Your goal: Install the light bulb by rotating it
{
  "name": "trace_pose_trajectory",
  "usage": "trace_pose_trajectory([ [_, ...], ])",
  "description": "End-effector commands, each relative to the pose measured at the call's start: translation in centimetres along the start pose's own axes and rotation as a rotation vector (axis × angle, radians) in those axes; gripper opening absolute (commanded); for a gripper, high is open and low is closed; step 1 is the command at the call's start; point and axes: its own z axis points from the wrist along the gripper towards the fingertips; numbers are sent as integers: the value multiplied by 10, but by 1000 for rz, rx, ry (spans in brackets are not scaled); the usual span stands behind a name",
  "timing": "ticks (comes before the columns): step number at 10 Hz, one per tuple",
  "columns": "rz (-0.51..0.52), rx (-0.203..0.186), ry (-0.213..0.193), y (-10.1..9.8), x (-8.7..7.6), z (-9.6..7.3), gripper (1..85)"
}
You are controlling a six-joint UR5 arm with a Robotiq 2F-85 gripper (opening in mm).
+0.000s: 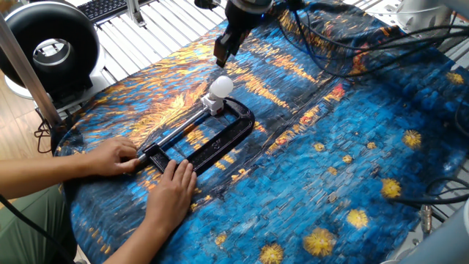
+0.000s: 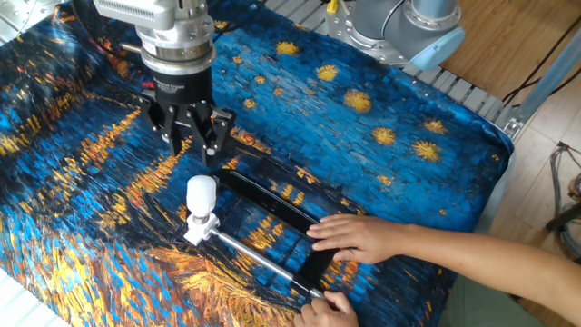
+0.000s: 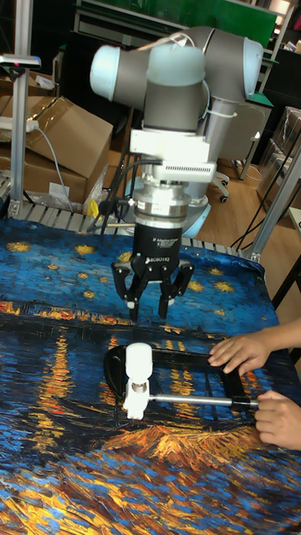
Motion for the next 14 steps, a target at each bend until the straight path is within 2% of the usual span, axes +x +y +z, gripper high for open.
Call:
trace_pose_trajectory([
  [1,-14,-21,-51,2,-6,16,517],
  [11,-58,-5,-116,-7,-9,48,530],
  [14,-69,-24,-150,-4,-17,54,530],
])
